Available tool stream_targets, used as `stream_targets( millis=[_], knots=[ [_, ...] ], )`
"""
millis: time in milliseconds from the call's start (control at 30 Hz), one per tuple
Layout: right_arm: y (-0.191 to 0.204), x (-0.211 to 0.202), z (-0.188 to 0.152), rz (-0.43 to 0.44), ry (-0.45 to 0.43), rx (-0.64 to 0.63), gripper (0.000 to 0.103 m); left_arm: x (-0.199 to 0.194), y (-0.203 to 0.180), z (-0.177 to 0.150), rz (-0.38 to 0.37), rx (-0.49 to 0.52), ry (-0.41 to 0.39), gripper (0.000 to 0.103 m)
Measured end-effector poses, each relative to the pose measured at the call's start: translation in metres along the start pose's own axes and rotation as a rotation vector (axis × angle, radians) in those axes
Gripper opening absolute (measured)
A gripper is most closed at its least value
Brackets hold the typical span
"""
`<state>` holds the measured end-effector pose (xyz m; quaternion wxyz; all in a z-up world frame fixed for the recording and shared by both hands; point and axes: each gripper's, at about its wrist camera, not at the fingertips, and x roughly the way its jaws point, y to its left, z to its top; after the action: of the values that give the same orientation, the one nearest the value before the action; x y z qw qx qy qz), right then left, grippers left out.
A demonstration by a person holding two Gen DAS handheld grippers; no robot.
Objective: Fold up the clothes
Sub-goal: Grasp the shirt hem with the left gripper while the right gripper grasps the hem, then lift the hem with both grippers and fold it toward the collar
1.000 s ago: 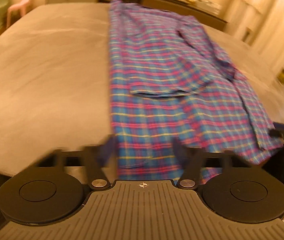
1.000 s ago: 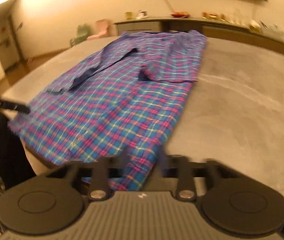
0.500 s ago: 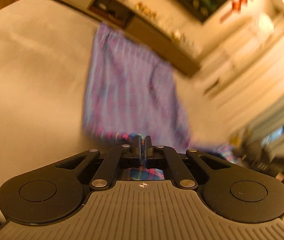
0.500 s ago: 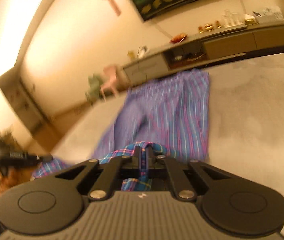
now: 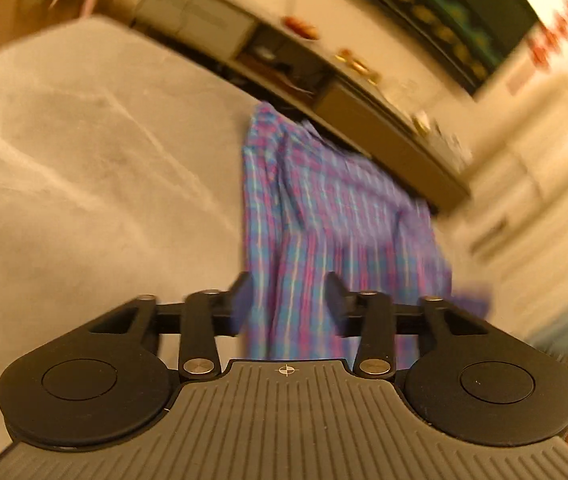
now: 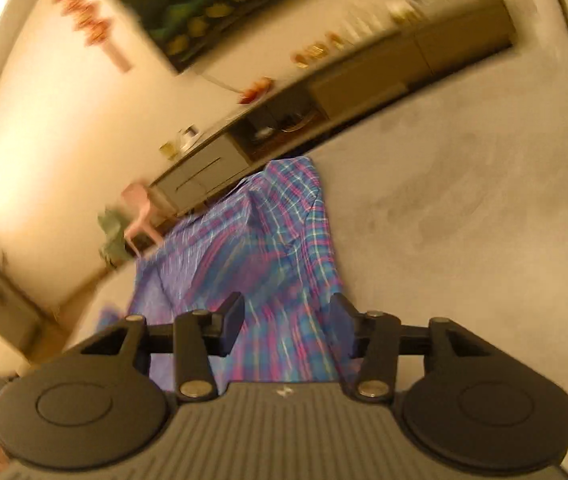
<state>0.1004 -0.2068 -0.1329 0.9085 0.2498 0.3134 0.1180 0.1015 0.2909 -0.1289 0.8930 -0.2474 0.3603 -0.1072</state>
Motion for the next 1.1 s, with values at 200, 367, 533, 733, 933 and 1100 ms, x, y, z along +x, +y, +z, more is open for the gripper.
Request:
stream_targets(
  millis=[200, 367, 533, 733, 933, 1100],
  knots=[
    [0.013, -0.013, -0.039, -0.048, 0.083, -0.184, 0.061, -0.001, -0.028, -0.069, 0.004, 0.157, 0.111, 0.057],
    [0.023, -0.011, -0.051, -0.058, 0.116, -0.188, 0.008, 0.012, -0.049, -0.081, 0.073, 0.222, 0.042, 0.002],
    [0.036, -0.041, -0.038, 0.010, 0.078, -0.164, 0.004, -0.026, -0.038, -0.059, 0.037, 0.173, 0.010, 0.000],
    [0.049, -0.047, -0.063, -0.023, 0.154, -0.230, 0.003, -0.066, -0.024, -0.055, 0.037, 0.246, 0.064, 0.000],
    [0.063, -0.057, -0.087, -0.140, 0.109, -0.243, 0.017, -0.056, -0.001, -0.079, 0.067, 0.190, 0.078, 0.002],
    [0.134, -0.094, -0.105, 0.008, 0.004, -0.466, 0.026, -0.074, -0.006, -0.080, 0.037, 0.228, 0.010, 0.028]
  ],
)
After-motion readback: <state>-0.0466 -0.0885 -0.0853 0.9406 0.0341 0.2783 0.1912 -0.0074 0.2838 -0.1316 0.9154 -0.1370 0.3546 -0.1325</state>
